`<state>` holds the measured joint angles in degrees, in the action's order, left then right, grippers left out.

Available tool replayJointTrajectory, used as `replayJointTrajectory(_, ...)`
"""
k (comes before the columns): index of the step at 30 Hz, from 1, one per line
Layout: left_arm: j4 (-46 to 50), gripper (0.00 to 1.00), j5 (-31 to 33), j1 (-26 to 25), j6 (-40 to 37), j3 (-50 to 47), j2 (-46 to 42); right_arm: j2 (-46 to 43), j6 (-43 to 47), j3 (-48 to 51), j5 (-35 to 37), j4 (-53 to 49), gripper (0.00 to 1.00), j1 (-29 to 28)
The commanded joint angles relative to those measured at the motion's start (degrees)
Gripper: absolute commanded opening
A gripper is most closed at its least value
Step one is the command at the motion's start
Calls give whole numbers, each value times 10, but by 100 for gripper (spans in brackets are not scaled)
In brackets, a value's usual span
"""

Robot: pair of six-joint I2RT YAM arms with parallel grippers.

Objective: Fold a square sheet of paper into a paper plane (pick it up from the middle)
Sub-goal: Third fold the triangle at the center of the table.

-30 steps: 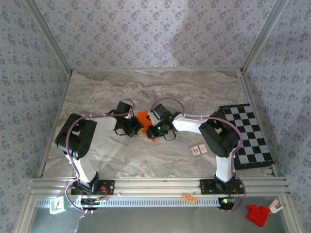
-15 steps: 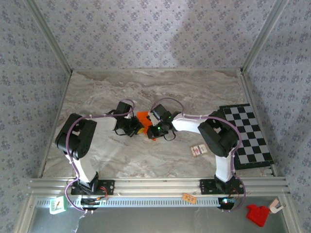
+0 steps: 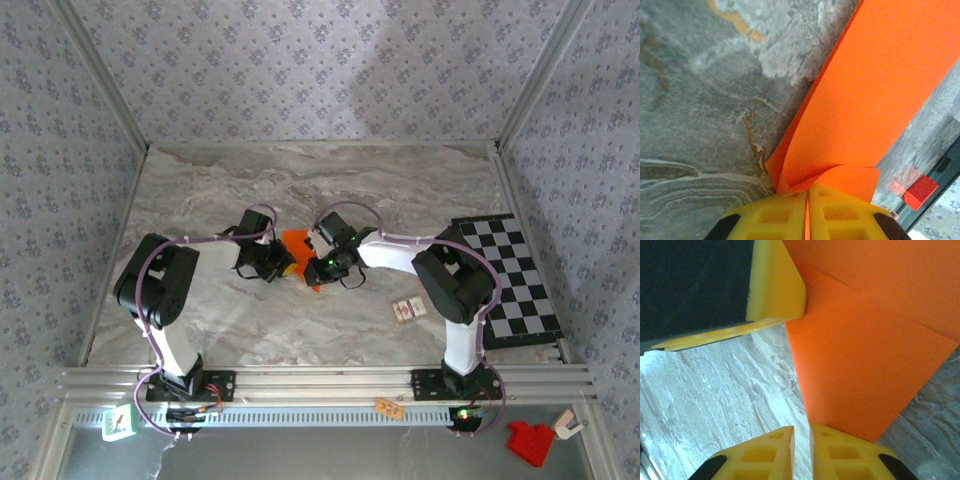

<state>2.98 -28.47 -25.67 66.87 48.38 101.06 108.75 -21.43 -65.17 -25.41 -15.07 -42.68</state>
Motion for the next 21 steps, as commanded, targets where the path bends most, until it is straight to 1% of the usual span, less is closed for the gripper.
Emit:
replayJointTrajectory(1, 50, 11, 34, -4, -11, -6, 29, -7, 0, 9, -11, -25, 17, -3)
replayJointTrajectory(21, 46, 10, 34, -4, -11, -7, 36, 19, 14, 17, -8, -60, 18, -9)
